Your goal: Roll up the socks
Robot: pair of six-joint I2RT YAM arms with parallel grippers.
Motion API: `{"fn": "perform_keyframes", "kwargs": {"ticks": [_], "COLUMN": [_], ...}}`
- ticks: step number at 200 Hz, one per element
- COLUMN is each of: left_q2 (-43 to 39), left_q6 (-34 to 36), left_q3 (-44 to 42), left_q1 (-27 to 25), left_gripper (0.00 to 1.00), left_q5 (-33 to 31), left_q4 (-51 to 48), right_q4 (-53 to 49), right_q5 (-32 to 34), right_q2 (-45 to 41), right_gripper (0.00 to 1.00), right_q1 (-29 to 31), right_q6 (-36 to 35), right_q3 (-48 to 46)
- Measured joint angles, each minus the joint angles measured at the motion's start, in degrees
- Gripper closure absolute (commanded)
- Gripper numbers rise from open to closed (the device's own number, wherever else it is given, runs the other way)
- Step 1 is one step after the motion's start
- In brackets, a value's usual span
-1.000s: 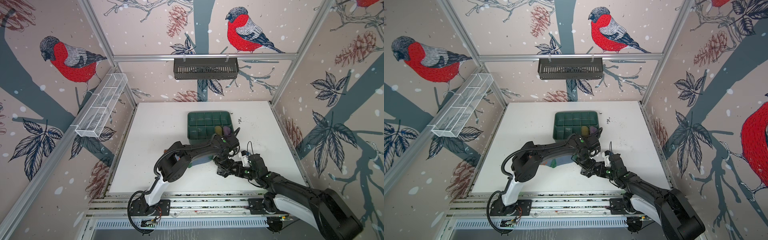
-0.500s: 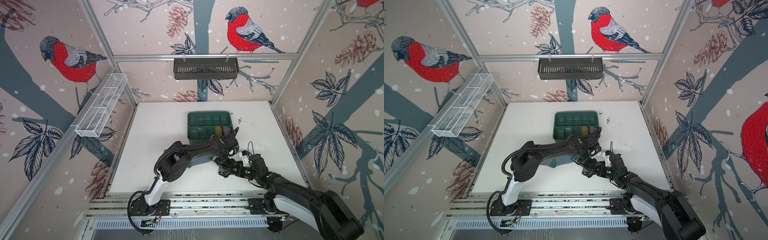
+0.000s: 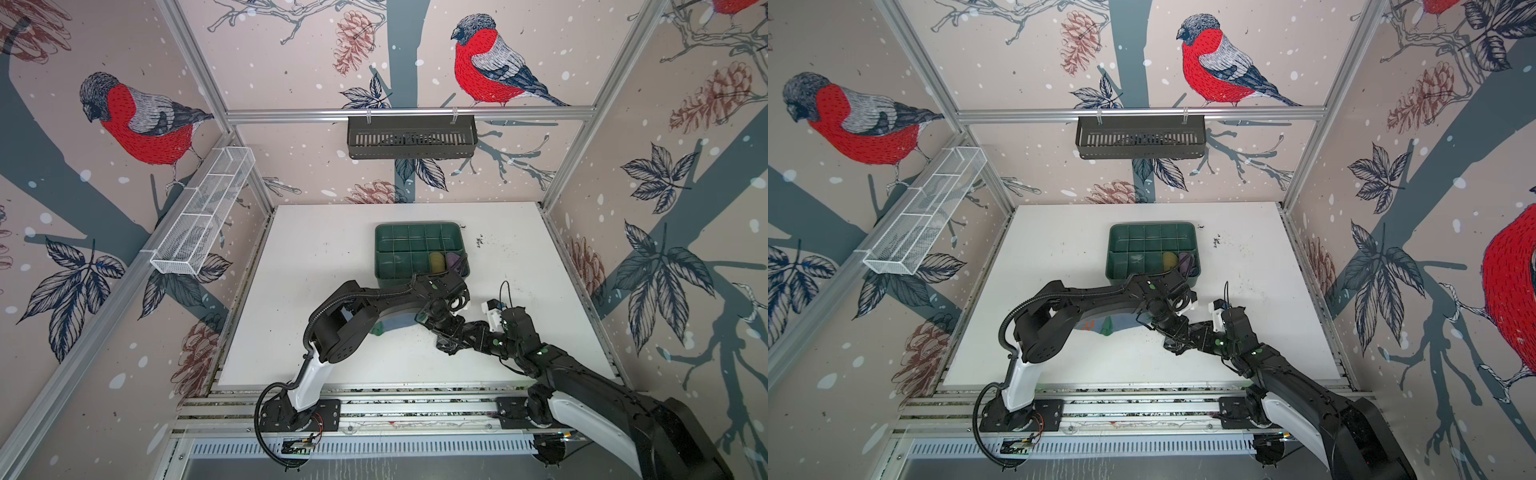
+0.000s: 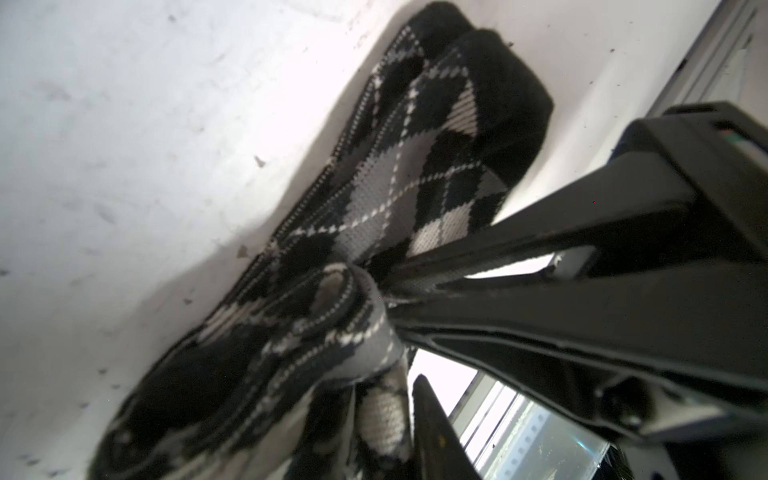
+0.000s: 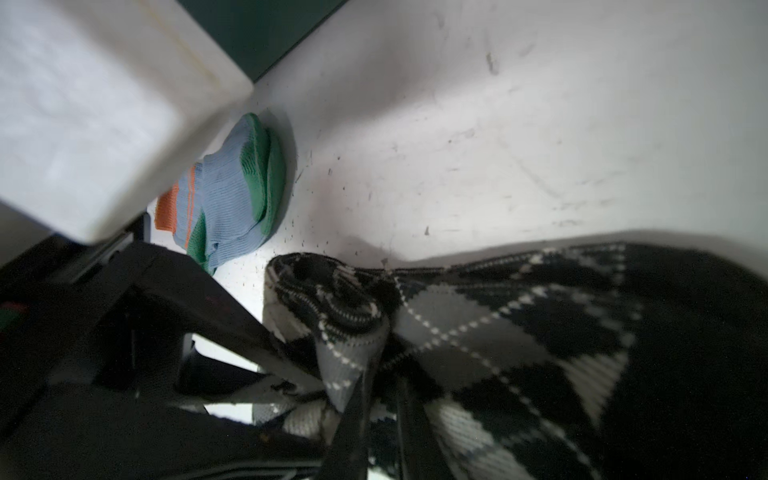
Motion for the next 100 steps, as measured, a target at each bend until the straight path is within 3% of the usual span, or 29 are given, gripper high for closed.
{"fn": "perform_keyframes", "kwargs": {"ticks": [20,52,100], "left_q2": [-0.44,-0.85,-1.81], "left_q6": [-0.39,-0.44,-0.66], "left_q3": [-0.83,-1.79,-3.28], "left_q1": [0.15,0.44,0.61], "left_gripper": [0.73,0.73,0.73], "left_q5": [0.22,1.38,1.70], "left_q4": [1.20,2.58,4.52], "right_q4": [-1.01,-2.51,-1.99], "right_q5": [0.00,-0.02,-1.95], "right_q2": [-1.33,-3.61,-3.56], "right_gripper": [0.83,0.95,0.97], "right_q1": [-0.35,-0.81,-0.98], "right_q6": [-0.02,-0.02,0.04], "right_q3": [0.48,1.55,1.64]}}
